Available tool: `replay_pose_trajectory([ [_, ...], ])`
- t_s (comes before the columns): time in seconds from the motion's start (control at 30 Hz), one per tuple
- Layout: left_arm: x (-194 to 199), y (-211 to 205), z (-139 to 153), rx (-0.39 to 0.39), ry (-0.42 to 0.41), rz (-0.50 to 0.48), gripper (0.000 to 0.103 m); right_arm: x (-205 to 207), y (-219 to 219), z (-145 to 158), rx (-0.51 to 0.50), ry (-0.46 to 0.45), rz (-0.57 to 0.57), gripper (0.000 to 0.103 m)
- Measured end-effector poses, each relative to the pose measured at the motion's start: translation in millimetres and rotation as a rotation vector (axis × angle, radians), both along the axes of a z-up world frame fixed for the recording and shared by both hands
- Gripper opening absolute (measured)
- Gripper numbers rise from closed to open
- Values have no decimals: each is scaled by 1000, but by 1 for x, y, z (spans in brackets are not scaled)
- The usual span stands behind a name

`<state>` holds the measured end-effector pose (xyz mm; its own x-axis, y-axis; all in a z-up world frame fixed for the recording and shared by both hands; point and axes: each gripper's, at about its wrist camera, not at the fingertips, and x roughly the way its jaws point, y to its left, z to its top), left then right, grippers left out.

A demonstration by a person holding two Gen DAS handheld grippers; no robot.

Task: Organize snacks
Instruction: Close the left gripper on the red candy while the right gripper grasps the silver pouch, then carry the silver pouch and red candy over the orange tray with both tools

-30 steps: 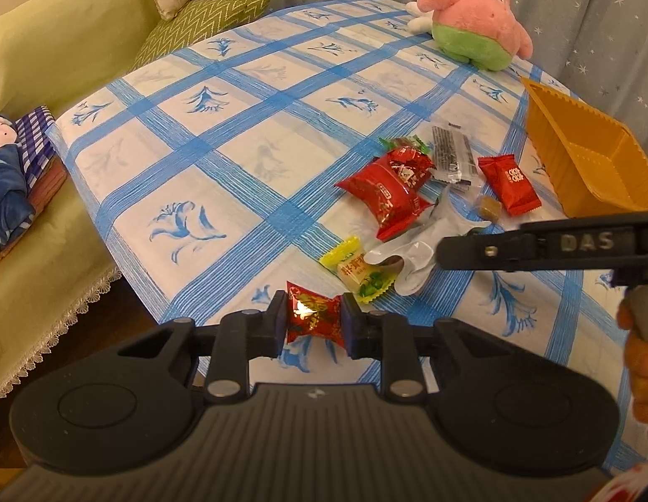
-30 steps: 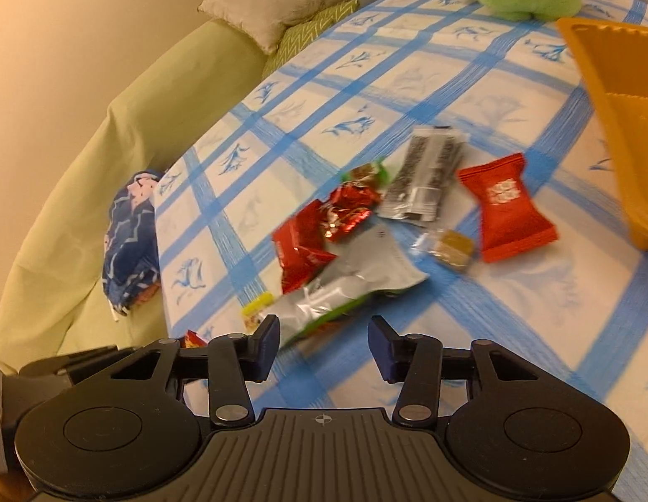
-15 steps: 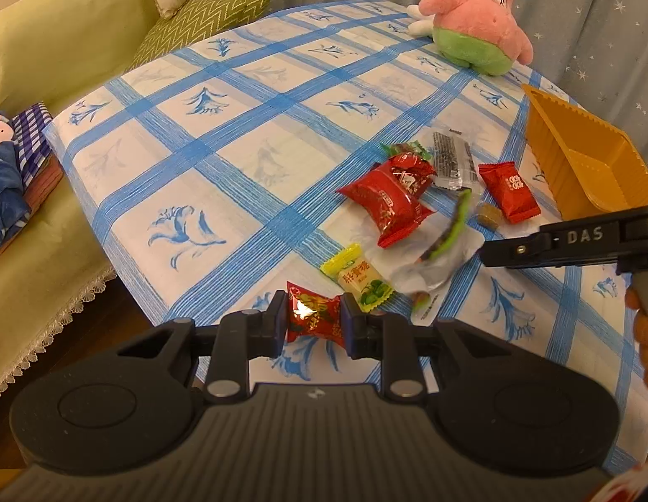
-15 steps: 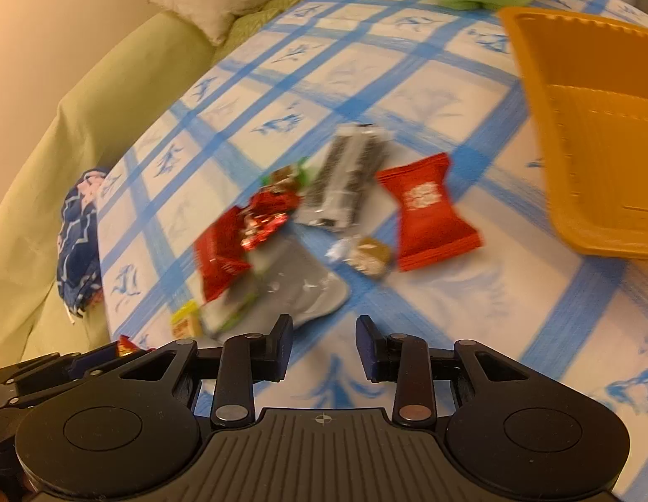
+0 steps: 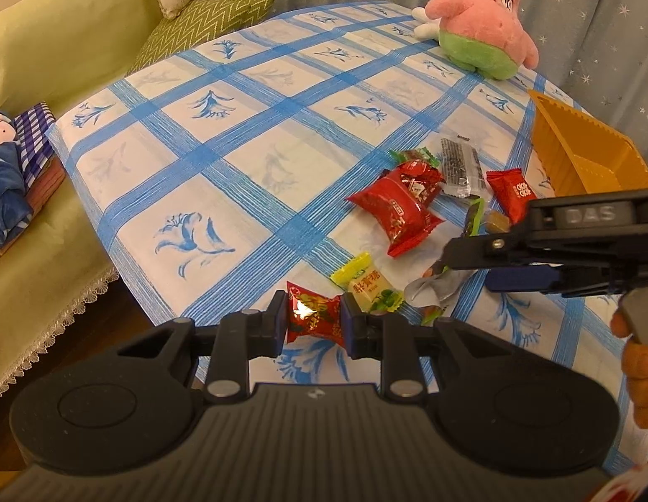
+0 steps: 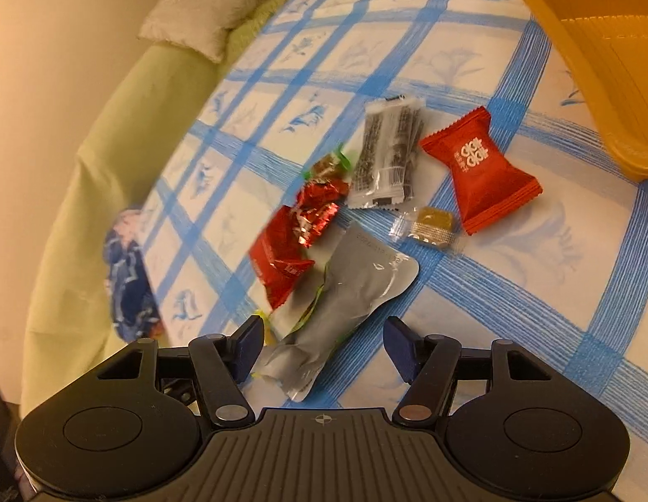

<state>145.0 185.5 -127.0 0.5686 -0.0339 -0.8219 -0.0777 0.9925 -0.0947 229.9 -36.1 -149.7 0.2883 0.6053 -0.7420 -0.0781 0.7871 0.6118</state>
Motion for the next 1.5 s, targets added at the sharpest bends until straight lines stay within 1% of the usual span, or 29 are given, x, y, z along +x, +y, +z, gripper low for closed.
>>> replay_pose_trajectory([
  [0.03,0,0,0,0,1,0,23,1,2,-2,-8,0,-9,54],
  [0.07,-1,1,-1,1,2,2,23,1,4,-2,-12,-1,-19,49],
  [0.17,-1,2,-1,2,3,8,24,4,10,-2,-50,-7,-37,41],
  [0.3,-2,2,0,5,3,8,24,8,17,-2,-82,-21,-39,36],
  [0.57,-3,-2,5,10,-4,0,24,5,20,5,-121,-53,55,28],
  [0.7,-4,-7,11,16,-12,-10,24,-2,11,10,-123,-79,70,23],
  [0.73,-3,-8,12,18,-14,-14,24,-3,8,13,-122,-87,72,10],
  [0.77,-4,-10,14,18,-17,-18,24,-5,5,16,-119,-98,76,3],
  [0.8,-4,-13,16,19,-22,-26,24,-6,2,19,-115,-105,82,0],
  [0.97,-2,-28,23,25,-37,-61,24,-15,-14,26,-140,-130,93,1],
  [1.07,-3,-36,26,24,-43,-71,24,-20,-25,27,-117,-112,69,1],
  [1.13,-4,-38,26,18,-41,-72,24,-21,-28,28,-104,-111,77,3],
  [1.2,-4,-38,25,17,-37,-71,24,-20,-28,26,-90,-104,79,13],
  [1.23,-5,-38,24,18,-37,-69,24,-20,-27,25,-86,-109,77,22],
  [1.27,-5,-37,24,16,-37,-65,24,-21,-26,25,-87,-116,74,41],
  [1.3,-5,-35,23,13,-37,-61,24,-21,-24,24,-91,-123,71,46],
  [1.37,-4,-32,22,12,-35,-53,24,-22,-19,22,-96,-136,71,47],
  [1.5,-3,-25,20,12,-31,-40,24,-17,-5,13,-122,-130,77,47],
])
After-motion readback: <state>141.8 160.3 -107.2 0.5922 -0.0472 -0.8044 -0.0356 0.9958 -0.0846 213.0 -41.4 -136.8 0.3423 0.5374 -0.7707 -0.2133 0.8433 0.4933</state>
